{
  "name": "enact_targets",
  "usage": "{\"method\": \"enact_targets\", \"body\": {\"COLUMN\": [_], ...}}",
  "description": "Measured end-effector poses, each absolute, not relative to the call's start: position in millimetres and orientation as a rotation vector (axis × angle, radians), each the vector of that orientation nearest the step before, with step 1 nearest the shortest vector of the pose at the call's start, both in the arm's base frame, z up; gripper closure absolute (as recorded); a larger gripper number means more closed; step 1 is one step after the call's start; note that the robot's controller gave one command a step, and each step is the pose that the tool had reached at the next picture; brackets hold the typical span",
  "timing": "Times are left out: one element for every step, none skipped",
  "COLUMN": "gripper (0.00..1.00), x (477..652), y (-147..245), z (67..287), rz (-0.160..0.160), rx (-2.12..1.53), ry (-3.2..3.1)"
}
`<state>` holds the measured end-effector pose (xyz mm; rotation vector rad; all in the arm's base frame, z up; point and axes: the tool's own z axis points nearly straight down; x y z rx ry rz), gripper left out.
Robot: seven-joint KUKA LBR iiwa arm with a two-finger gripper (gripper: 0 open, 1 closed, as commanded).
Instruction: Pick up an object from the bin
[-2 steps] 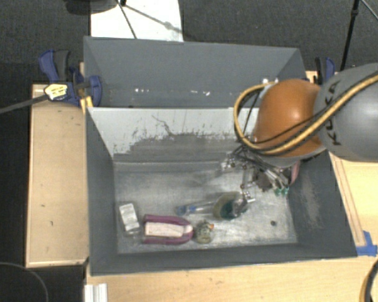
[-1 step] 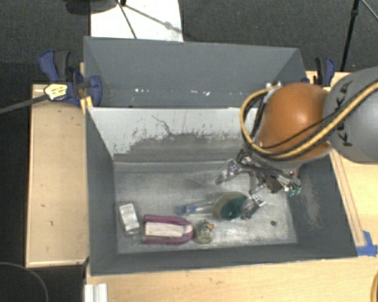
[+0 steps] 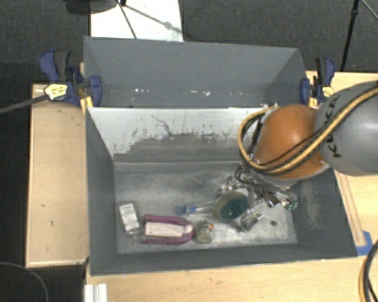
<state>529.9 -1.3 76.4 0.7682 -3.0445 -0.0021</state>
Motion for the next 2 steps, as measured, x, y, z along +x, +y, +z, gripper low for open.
{"method": "enact_targets", "body": {"gripper": [1.0,1.0], "x": [532.2,533.6], "y": [0,-11], "z": [80,216], "rz": [-0.002,0.004], "rx": [0.767,0.729], "ry": [-3.052,-3.067]}}
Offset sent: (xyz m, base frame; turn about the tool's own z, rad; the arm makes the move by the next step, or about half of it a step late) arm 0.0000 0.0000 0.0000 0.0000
